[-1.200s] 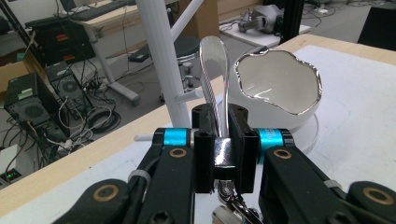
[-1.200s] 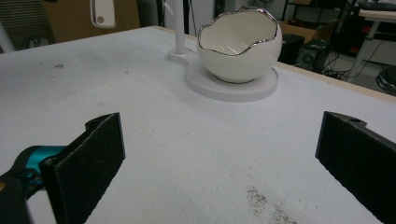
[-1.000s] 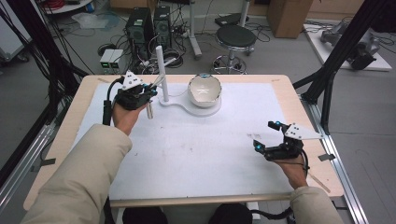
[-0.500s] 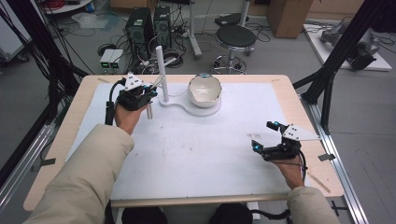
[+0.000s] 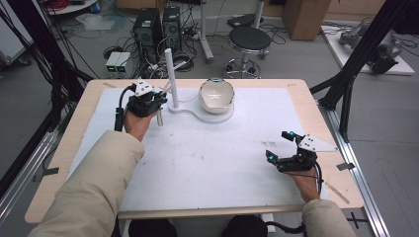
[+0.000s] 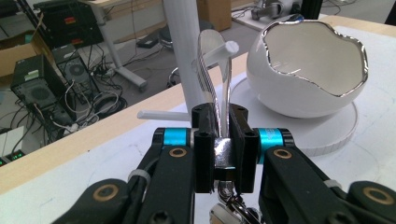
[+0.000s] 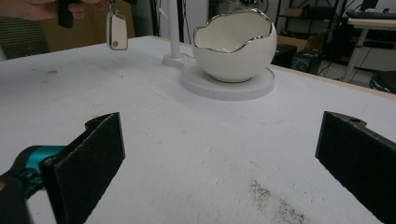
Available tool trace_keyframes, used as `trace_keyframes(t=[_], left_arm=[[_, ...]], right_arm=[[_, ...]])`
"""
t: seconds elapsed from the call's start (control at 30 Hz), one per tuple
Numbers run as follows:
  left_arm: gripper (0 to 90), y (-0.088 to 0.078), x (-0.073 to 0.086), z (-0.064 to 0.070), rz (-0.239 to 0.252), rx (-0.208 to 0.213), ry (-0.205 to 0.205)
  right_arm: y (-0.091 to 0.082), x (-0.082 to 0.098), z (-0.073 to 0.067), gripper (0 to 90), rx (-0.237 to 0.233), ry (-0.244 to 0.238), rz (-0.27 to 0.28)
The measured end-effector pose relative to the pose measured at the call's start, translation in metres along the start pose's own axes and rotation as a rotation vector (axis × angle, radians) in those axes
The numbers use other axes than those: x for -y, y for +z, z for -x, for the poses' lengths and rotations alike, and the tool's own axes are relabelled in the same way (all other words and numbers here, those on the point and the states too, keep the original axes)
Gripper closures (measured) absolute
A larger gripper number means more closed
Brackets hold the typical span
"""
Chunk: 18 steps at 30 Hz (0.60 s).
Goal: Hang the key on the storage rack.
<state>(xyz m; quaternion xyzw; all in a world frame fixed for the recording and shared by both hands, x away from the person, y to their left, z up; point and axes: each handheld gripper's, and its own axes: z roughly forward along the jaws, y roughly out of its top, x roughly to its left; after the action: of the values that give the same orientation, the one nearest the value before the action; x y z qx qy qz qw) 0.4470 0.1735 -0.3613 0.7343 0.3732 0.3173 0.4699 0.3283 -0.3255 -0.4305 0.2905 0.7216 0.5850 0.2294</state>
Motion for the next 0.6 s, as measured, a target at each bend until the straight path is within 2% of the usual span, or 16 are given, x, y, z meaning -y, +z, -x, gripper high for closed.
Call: trace_keyframes(t=[0.2,0.37,0.6], left_arm=[[81.5,0.006,0.006,-0.002,-0.005,0.000,-0.010],[81.5,0.010,0.009,-0.004,-0.017,0.003,-0.016],[81.4,0.013,0.013,-0.005,-0.020,0.014,-0.034]], right_arm=[[-0.001,0.002,-0.001,0.4,-0.007,0.008,0.024],[-0.001,0.007,-0.001,0.4,0.006,0.010,0.036],[0.002,0.014,-0.002,0.4,0.005,0.025,0.031]])
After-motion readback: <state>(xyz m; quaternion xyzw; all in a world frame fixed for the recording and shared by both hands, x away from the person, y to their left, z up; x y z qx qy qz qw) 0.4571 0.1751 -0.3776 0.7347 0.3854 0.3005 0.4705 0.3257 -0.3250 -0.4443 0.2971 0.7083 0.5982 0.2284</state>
